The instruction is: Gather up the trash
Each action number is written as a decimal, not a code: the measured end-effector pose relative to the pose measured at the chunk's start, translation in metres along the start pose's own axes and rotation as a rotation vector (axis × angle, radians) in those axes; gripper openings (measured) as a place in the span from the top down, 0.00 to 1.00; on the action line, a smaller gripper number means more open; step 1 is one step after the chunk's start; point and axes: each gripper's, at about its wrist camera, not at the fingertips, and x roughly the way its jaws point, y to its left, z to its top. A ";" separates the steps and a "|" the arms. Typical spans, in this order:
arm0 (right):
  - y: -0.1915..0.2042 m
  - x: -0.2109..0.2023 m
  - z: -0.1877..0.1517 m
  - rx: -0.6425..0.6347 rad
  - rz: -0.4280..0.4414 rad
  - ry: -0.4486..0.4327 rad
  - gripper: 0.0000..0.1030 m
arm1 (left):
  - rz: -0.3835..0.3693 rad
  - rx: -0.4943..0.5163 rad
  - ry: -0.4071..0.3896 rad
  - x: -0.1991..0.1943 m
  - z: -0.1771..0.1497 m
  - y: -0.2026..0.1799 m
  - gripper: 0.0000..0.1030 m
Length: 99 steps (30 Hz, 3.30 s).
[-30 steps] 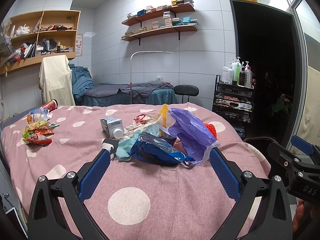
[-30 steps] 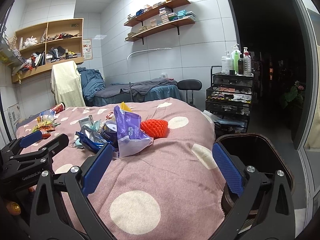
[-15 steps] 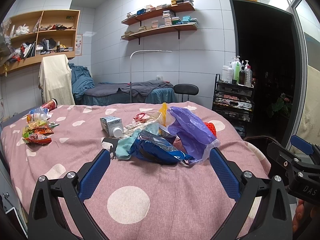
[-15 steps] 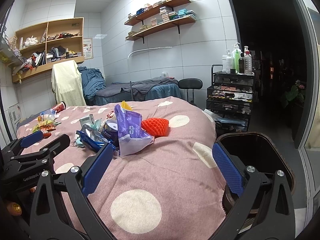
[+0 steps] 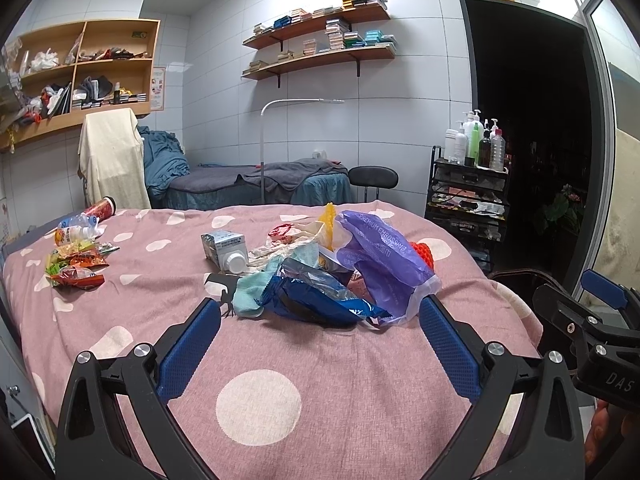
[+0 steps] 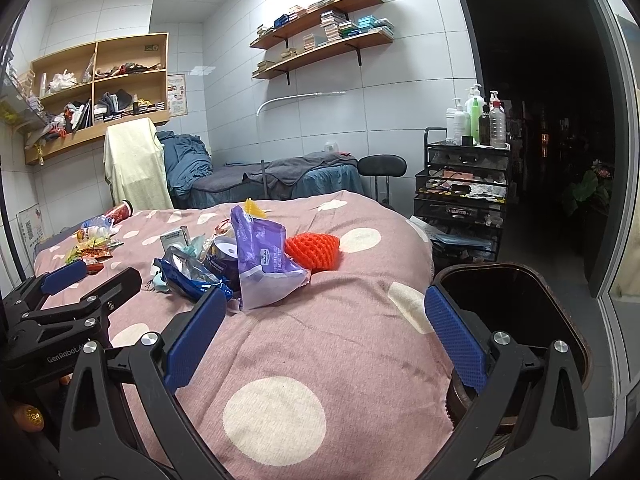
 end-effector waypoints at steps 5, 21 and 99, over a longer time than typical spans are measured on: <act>0.001 0.000 0.000 -0.002 0.001 0.003 0.05 | 0.001 -0.004 0.015 0.001 0.000 0.003 0.05; 0.012 0.039 0.014 -0.062 0.024 0.117 0.05 | -0.023 -0.024 0.144 0.024 0.002 0.012 0.05; -0.123 0.039 0.033 0.061 -0.239 0.125 0.83 | -0.368 -0.107 0.283 0.088 0.049 -0.071 0.91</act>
